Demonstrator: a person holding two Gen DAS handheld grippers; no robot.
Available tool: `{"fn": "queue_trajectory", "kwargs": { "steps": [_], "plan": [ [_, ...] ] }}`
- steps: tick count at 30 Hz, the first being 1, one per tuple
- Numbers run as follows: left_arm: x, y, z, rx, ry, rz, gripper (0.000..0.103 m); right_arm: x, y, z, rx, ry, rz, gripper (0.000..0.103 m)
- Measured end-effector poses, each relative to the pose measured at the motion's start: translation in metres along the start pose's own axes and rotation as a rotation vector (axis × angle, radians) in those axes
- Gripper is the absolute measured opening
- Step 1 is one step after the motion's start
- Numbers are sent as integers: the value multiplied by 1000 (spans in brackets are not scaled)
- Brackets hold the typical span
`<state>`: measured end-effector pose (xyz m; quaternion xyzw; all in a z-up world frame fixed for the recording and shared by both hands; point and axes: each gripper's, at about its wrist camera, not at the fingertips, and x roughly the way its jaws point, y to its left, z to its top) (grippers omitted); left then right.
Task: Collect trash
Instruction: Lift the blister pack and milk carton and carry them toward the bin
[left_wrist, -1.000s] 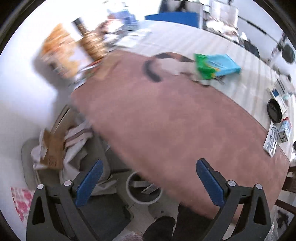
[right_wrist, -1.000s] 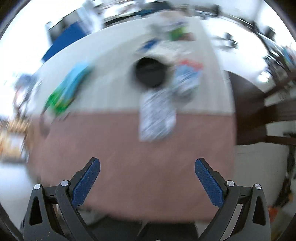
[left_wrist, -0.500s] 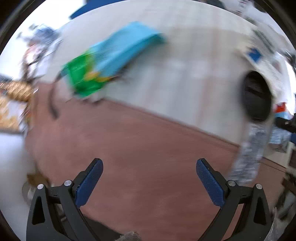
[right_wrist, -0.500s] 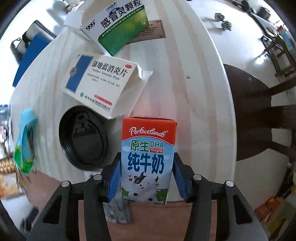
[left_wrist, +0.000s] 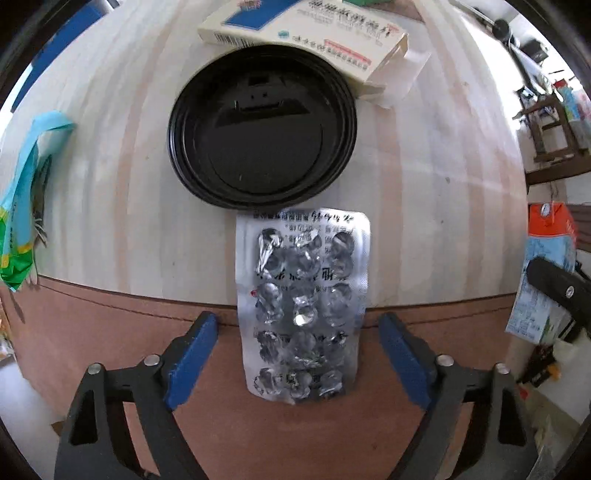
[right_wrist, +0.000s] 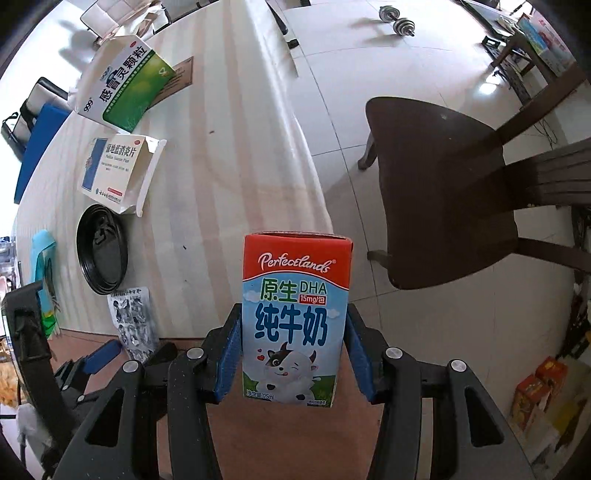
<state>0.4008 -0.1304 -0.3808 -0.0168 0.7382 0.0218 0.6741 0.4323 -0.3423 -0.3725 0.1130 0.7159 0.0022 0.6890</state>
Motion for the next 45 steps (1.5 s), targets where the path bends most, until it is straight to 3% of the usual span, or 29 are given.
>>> {"fn": "queue_trajectory", "kwargs": {
  "steps": [1,3,9,17,25,30,36,40,45],
  "plan": [
    [-3,-1,-1,-3,-19,0,71,-1,1,1,0,-3,0,54],
    [-9,3,-4,-11,-37,2,62,-5,-1,0,-3,-4,8,54],
    [-11,32,-33,-67,-37,16,62,-11,34,-3,-76,-4,33,54],
    [-32,111,-77,-281,-79,24,62,-2,105,-32,-252,32,63,54],
    [-88,169,-133,-443,-229,45,62,-14,185,-74,-436,25,101,53],
    [-132,210,-184,-511,-341,52,62,-38,229,-119,-548,-11,128,53],
    [-143,261,-256,-588,-422,22,62,-60,267,-194,-651,-38,159,53],
    [-144,285,-327,-652,-448,-1,62,-58,288,-267,-737,-36,162,53],
    [-115,316,-418,-758,-413,-36,62,-25,303,-365,-835,18,151,53]
  ]
}}
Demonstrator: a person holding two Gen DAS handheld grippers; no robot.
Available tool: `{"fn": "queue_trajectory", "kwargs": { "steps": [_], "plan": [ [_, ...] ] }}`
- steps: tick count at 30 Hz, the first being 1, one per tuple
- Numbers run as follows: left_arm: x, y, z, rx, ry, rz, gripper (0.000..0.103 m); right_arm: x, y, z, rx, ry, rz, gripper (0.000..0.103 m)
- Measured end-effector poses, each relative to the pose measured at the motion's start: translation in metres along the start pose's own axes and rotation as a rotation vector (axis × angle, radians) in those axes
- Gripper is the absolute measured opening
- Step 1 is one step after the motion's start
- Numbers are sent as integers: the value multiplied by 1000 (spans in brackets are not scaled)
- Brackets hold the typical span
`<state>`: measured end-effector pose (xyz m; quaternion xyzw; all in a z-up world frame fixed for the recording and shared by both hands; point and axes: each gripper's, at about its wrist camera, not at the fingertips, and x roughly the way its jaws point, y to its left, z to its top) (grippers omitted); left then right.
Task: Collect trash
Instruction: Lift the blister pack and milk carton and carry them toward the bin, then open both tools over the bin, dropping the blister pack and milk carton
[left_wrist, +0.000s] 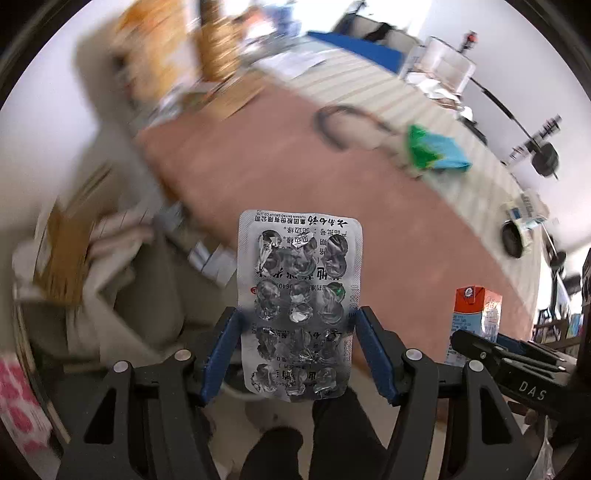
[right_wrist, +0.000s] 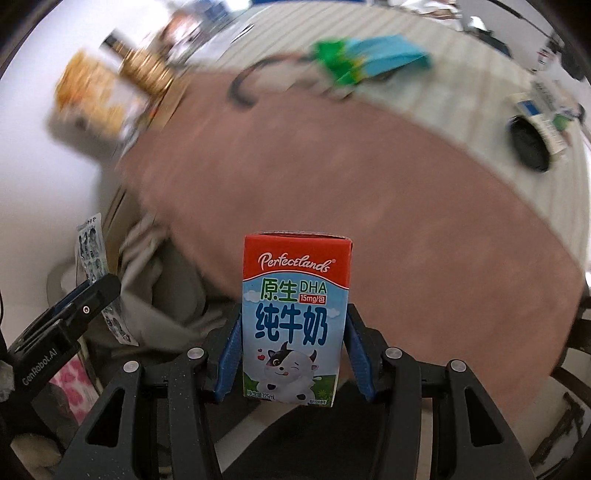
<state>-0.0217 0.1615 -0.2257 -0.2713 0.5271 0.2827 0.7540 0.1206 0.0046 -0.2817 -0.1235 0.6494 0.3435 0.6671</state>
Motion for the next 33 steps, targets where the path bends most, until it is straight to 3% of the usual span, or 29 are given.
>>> {"fn": "queue_trajectory", "kwargs": {
  "steps": [6,10,15,19,20,24,26,29,30,33],
  "plan": [
    [66,99,-63,-165,180,19,62,94,64,-64,-118,131,-9,53],
    [142,148,-108,-261,295,0,62,169,83,-94,-174,199,-37,53],
    [244,188,-152,-375,397,-61,62,272,73,-118,-203,263,-74,53],
    [314,203,-178,-407,451,-95,63,344,52,-123,-195,300,-68,53],
    [328,206,-182,-410,461,-94,65,358,50,-123,-199,304,-67,53],
    [371,216,-196,-428,458,-99,98,419,37,-130,-229,337,-43,54],
    [384,219,-201,-423,462,-63,99,436,32,-129,-233,353,-29,56],
    [390,223,-209,-403,451,-7,99,461,27,-136,-247,370,-33,94],
    [390,224,-211,-397,443,16,99,467,27,-136,-256,367,-50,99],
    [387,226,-215,-366,411,103,99,471,33,-136,-278,352,-114,99]
  ]
}}
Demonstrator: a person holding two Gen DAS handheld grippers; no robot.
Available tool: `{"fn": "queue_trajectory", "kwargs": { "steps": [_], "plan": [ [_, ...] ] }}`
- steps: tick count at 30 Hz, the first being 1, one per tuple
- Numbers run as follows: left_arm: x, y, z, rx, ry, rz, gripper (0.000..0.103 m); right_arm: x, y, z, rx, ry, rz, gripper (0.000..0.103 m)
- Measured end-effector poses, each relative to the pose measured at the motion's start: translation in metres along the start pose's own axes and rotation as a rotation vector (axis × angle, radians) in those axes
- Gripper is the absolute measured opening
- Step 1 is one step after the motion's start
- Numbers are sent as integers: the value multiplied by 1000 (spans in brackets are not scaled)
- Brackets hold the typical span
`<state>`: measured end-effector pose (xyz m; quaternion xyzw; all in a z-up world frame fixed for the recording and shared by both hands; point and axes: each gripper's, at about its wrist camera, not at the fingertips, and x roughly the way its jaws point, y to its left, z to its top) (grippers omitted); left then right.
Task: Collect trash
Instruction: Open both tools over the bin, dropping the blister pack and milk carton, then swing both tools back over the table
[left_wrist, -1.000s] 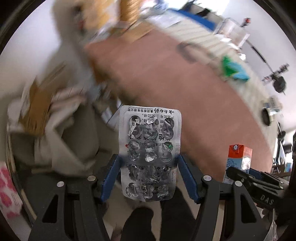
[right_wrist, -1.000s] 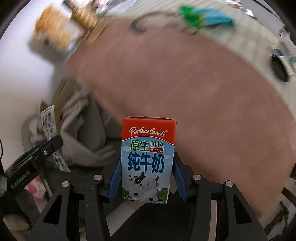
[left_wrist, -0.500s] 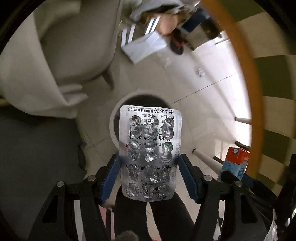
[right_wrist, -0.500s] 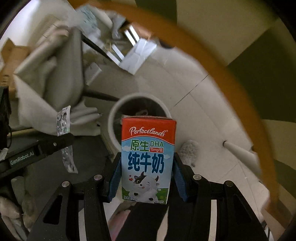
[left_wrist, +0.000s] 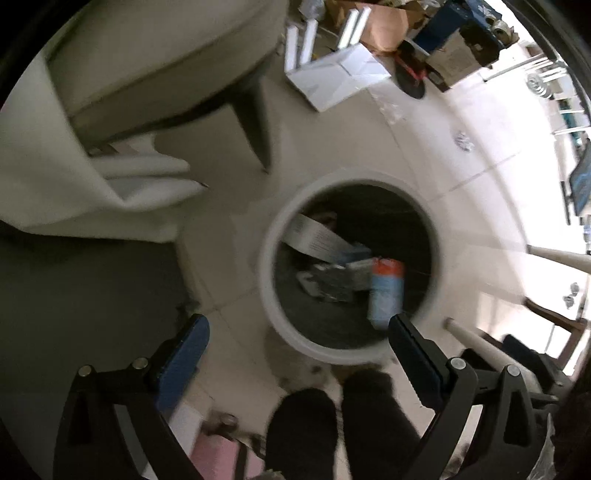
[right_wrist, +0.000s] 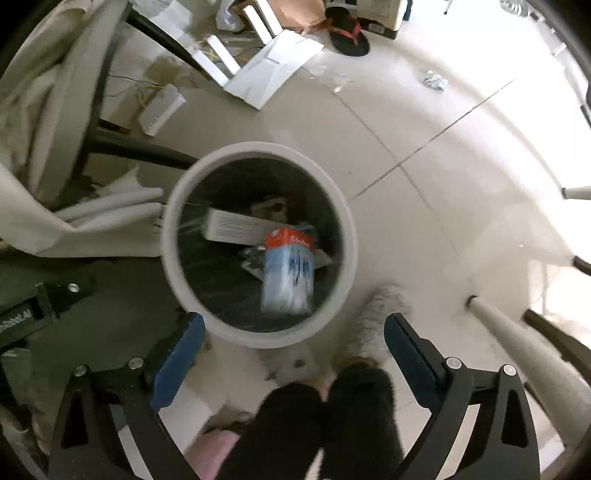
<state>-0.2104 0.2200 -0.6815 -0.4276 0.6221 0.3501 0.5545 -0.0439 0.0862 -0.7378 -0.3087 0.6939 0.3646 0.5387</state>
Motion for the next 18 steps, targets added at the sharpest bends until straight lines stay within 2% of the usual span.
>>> {"fn": "queue_trajectory", "kwargs": {
  "steps": [9,18],
  "plan": [
    [-40,0,-16,24,-59,108,99,-38,6,-4,-19,-61,-95,99],
    [-105,-3,-32,13,-104,123,99,-105,22,-13,-36,-101,-94,99]
  ]
}}
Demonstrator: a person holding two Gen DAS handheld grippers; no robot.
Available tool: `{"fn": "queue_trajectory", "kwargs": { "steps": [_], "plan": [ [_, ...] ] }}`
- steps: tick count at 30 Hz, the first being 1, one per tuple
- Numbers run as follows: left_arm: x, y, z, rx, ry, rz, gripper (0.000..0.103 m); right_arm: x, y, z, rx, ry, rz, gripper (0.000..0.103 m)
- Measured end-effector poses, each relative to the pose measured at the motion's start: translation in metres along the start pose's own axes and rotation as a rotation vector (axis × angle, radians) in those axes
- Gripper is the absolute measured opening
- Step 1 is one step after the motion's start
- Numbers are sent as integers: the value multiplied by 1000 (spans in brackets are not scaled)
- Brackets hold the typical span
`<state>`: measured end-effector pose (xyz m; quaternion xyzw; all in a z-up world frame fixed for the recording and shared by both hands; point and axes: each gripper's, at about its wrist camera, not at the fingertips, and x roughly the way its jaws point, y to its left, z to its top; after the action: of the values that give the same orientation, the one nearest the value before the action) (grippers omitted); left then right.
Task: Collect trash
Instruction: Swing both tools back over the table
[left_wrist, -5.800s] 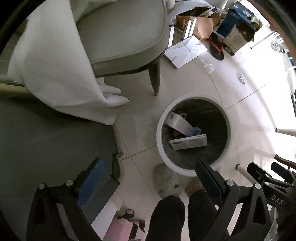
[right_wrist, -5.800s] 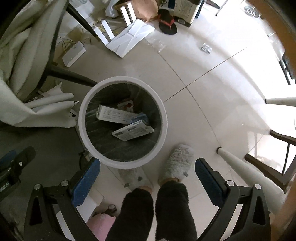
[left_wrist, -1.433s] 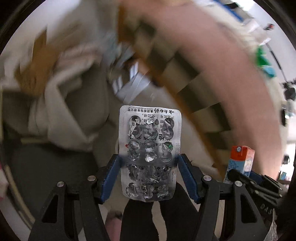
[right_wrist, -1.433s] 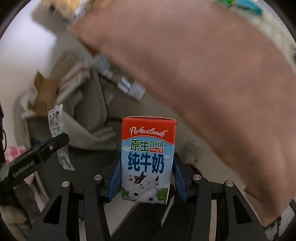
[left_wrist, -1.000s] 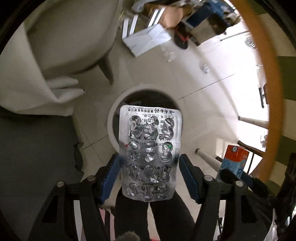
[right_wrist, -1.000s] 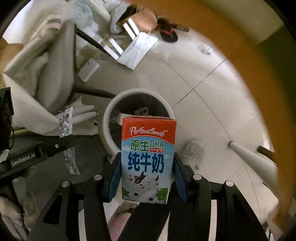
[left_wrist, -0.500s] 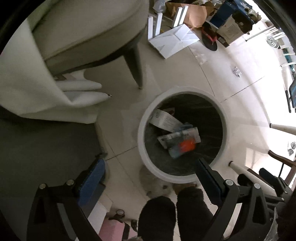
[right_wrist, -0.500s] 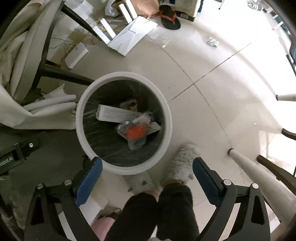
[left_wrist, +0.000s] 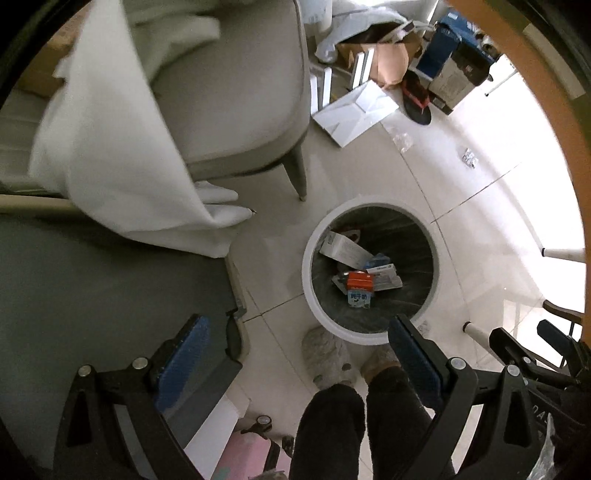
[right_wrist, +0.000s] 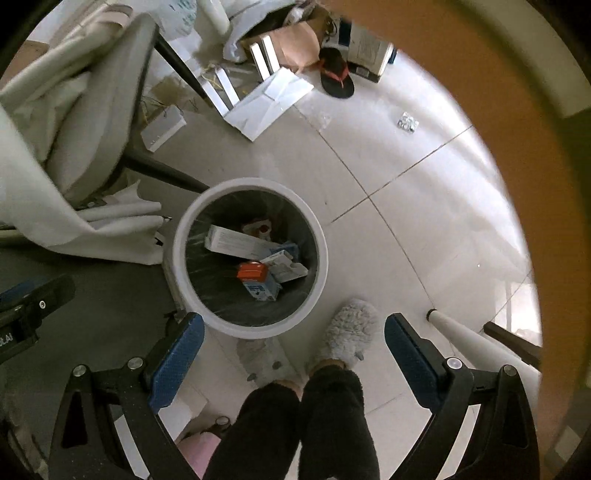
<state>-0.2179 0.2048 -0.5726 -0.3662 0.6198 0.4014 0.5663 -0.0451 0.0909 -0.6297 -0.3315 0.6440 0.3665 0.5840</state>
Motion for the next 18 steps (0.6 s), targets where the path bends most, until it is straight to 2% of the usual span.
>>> {"fn": "queue_trajectory", "kwargs": {
  "steps": [7,18],
  "plan": [
    [-75,5,-20,17,-19,-3,99,-75,8,-16,12,-23,13,99],
    [-220,-1,-57,84,-92,-22,99,-236,12,-54,39,-101,85,99]
  ]
}}
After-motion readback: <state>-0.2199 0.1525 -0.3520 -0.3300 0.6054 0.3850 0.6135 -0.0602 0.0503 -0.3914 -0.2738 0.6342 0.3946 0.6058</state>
